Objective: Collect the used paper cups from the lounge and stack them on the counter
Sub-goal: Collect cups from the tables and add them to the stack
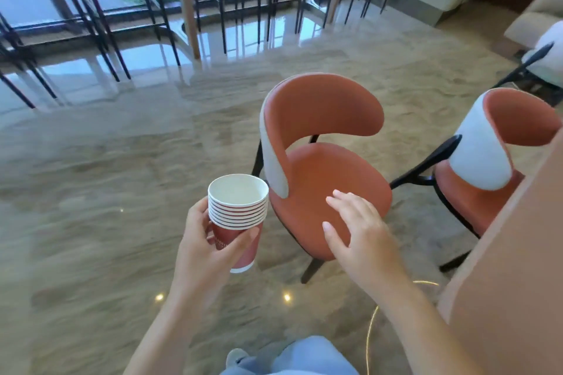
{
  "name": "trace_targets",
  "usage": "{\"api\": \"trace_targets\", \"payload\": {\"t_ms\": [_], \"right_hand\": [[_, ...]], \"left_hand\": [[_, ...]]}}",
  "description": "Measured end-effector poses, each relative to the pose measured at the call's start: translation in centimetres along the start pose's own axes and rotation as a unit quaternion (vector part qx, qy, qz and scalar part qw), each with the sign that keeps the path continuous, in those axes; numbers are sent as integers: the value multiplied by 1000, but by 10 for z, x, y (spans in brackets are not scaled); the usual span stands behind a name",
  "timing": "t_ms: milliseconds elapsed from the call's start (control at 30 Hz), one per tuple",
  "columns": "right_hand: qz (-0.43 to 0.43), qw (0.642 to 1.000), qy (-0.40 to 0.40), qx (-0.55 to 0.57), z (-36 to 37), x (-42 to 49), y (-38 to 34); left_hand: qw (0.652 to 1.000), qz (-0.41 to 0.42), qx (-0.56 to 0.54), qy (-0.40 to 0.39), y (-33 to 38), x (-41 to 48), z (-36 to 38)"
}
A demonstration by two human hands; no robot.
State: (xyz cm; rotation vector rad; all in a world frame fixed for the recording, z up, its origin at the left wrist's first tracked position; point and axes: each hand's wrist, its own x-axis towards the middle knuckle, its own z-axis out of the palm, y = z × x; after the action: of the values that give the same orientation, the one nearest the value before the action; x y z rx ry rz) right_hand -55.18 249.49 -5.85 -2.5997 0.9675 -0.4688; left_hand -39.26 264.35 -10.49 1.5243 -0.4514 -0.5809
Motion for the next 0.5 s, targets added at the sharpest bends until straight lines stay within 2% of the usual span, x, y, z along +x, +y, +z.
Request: {"api": "trace_targets", "payload": {"t_ms": [367, 500], "right_hand": [[-163, 979, -112, 48, 71, 70, -106], [-199, 970, -119, 75, 102, 118, -136]], "left_hand": [[970, -23, -38, 239, -19, -14, -118], [950, -36, -49, 305, -21, 4, -146]]}}
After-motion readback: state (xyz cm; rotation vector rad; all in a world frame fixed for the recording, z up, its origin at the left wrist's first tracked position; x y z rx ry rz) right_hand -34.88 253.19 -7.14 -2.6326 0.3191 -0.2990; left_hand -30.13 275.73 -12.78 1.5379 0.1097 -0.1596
